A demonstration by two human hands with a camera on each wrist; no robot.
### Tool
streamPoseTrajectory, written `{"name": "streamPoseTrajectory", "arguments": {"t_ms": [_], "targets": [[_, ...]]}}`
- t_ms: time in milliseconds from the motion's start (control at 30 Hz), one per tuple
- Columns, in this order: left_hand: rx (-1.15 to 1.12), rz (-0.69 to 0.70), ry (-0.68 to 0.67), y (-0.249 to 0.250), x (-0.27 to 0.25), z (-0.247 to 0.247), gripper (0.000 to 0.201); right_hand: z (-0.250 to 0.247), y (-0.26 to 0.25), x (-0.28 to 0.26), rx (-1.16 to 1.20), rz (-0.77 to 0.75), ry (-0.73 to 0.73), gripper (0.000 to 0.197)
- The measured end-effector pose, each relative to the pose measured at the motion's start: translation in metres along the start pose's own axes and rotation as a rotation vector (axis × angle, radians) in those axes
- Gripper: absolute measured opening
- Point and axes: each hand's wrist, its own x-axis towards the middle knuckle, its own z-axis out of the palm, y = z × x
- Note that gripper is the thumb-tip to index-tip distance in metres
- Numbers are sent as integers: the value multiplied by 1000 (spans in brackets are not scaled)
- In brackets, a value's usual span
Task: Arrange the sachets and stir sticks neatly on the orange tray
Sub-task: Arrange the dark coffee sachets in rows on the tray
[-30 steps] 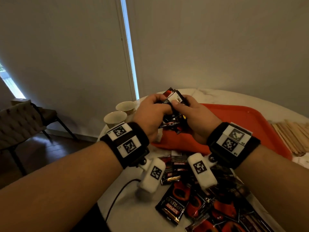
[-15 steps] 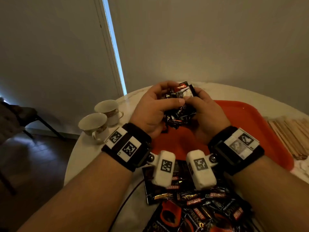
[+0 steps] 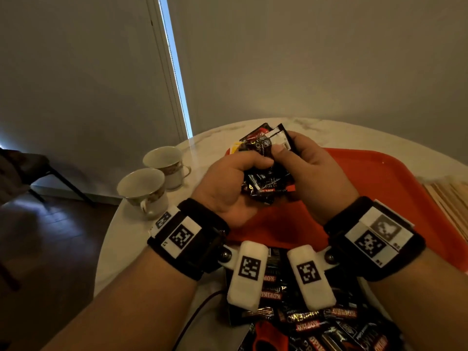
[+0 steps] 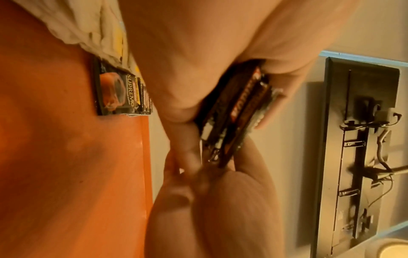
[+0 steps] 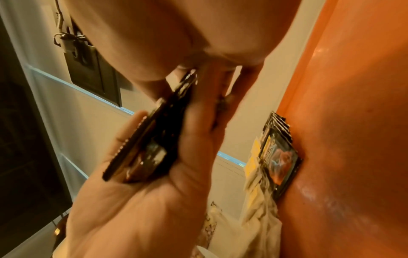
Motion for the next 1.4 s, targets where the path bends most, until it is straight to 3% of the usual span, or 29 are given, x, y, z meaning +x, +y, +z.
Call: {"name": "streamPoseTrajectory", "arguments": {"t_ms": [67,133,300,433,600,767,867,933,1133,1233,1400], "targets": [[-15,18,32,3,0,-2,67,-5,1,2,-214,-50,28,44],[-15,66,84,6,1,-6,70,-8,1,2,-254,-75,64,52],[20,163,162,13,-1,-11,71,-11,-4,0,-54,-50,49,38],[-52,140,171,20,-4,-8,73,-14,-9,1,90,-3,4,19],[15,147,210,18,-1,-13,55,-17,-9,2,66,42,-19,22],[12,171,327,18,1,-16,42,-28,-20,6,-13,-149,196,19],[60,184,320,17,1,-13,44,-27,-25,5,-168,-315,206,21],[58,197,289,14,0,-10,48,-20,-24,3,-345,-348,160,25],[-40,189,258,15,-1,-9,59,-13,-22,-2,-469,-275,-28,23],[-12,183,266,16,-2,-9,72,-15,-23,-2,-473,-237,-35,18],[64,214,260,14,-2,-10,64,-16,-21,1,-551,-249,51,16]]}}
